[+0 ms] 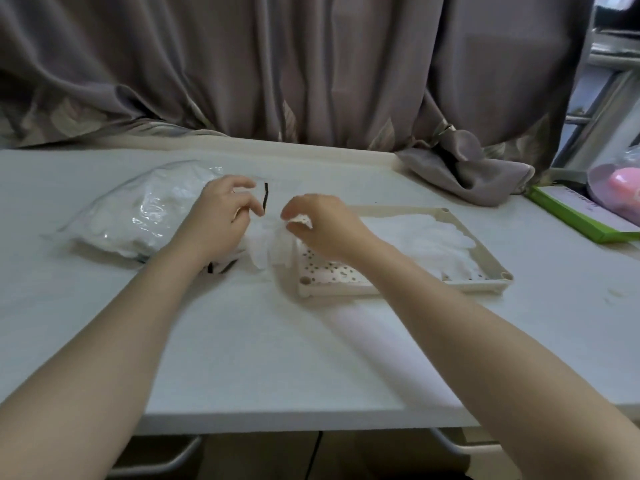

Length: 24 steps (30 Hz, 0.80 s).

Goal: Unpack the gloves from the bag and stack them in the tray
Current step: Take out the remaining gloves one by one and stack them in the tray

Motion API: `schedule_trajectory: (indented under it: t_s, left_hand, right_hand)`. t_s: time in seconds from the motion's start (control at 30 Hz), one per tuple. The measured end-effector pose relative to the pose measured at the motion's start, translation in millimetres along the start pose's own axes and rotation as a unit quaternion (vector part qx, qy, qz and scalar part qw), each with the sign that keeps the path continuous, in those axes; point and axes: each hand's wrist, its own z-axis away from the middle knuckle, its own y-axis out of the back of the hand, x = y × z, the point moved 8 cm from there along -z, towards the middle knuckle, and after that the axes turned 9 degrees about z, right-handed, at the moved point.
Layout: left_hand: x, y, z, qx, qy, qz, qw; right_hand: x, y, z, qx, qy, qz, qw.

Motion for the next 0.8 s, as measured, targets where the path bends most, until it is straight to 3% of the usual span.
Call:
schedule_trajectory:
  t_s: [0.1,0.17,0.27,0.37,0.5,0.7,0.8]
  left_hand:
    - [-17.6,0.9,11.1,-0.038,0.086,0.089,0.992]
    - [-14.1,-0.8,11.7,-0.059,0.094,0.112,0.988]
    - [-15.1,-12.4,13.4,-0.111,0.105,0.067,0.986]
    - [-17.6,-12.6,12.5,-0.111,0.09,0.033,0.989]
    - [-15.6,-10.8,11.9,-0.109,0.078,0.045,0.99]
    - [-26.8,-15.8,12.9,-0.1,0.118,0.005,0.988]
    - [-14.4,-13.1,10.9,-0.048,0.082,0.029,0.995]
  right_hand:
    - [-8.9,-33.4,-11.1,-0.078,-0.031,0.056,0.995]
    - [-2.3,-45.2,-13.2,-0.098,-0.072,0.053,0.991]
    - [8.3,-47.8,-13.0,-0.07,-0.108,-0.028,0.991]
    - [21.6,-42.0,-10.0,0.0,-0.155,-0.194,0.969]
    - [40.9,-27.9,-1.1,0.091,-0.207,-0.441,0.869]
    - [59.2,-22.0,14.0,0.112,-0.259,-0.722,0.632]
    - [63.8,-19.0,20.7,0.123,-0.278,-0.751,0.586]
